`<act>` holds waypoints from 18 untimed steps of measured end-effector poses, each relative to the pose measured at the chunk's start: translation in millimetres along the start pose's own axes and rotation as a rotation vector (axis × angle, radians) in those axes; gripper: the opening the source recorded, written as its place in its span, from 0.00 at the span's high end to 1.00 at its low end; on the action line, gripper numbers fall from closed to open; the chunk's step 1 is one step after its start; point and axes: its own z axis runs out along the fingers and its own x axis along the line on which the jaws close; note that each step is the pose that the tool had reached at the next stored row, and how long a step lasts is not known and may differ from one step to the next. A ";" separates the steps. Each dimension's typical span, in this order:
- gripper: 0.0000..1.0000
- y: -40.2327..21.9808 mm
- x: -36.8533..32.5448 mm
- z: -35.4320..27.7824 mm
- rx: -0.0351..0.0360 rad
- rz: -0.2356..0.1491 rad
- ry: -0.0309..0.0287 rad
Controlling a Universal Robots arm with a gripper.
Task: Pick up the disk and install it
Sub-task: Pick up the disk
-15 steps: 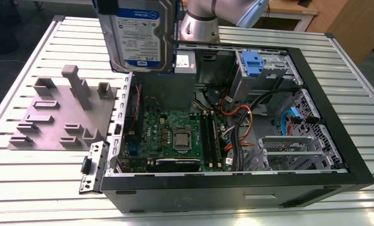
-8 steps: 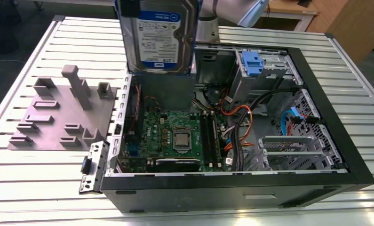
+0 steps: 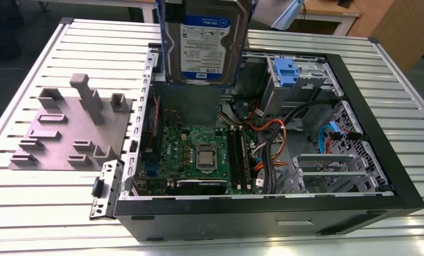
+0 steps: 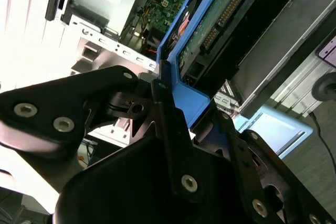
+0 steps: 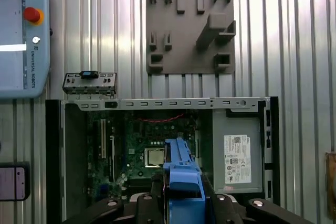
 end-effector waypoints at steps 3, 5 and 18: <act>0.64 -9.8 0.3 0.0 0.0000 0.000 0.0000; 0.64 -16.4 0.5 0.0 0.0001 0.000 0.0000; 0.64 -58.1 1.2 0.1 0.0001 0.000 0.0002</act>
